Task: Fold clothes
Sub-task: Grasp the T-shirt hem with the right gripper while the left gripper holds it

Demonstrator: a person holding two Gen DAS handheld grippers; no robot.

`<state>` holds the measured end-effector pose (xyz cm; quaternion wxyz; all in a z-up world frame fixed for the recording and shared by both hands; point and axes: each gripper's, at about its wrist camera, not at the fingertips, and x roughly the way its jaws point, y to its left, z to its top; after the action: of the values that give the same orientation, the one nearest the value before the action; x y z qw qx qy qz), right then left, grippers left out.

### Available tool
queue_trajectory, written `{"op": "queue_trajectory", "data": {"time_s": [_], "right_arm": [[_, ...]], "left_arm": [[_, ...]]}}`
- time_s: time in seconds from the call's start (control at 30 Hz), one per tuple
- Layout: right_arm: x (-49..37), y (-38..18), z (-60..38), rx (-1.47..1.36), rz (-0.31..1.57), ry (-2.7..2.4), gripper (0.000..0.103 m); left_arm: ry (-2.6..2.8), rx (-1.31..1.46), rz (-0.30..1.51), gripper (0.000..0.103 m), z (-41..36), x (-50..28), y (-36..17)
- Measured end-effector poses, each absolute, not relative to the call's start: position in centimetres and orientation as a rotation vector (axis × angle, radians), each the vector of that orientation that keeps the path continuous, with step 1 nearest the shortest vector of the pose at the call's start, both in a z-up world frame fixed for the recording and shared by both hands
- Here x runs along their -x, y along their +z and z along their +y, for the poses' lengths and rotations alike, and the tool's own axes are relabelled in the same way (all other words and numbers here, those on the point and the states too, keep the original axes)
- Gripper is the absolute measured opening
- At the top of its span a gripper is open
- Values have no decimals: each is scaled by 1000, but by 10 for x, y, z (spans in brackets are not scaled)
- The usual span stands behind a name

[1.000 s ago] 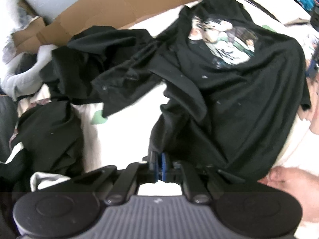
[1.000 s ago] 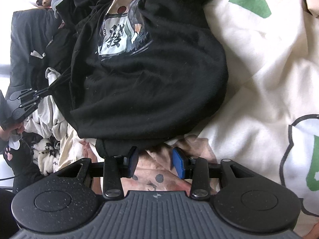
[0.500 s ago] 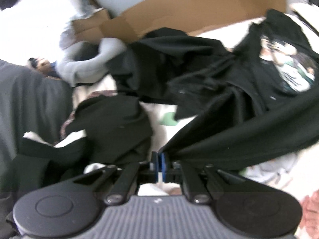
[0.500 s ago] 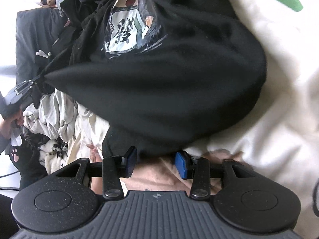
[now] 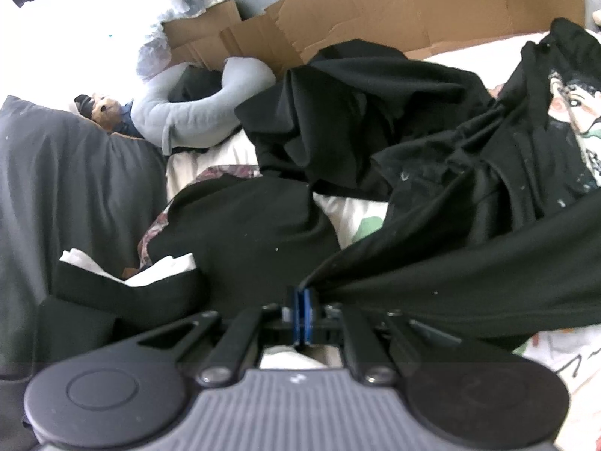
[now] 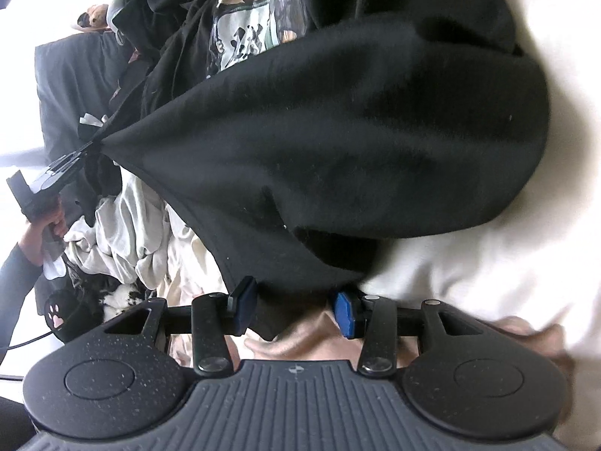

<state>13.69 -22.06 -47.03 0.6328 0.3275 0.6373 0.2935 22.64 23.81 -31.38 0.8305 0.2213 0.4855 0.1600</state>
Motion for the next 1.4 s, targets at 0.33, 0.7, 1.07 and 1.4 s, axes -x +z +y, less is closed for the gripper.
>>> {"op": "queue_trajectory", "data": {"time_s": [0.33,0.7,1.07,1.4], "right_arm": [[-139,-474,-204,-736,1457,705,2],[-147,-415,-240,-520,1449,642,0],[-136,-342,-319,-453,1437,525,0],[-129,-269,-365,-393,1360,383,0]], "left_arm": [[335,-427,1059,3,244,-233,-318],[325,-269,1133,3,221,-209,-304],[295,-42,1164,3,171,-159,-276],[309,181,1099,3,149,-131,-248]]}}
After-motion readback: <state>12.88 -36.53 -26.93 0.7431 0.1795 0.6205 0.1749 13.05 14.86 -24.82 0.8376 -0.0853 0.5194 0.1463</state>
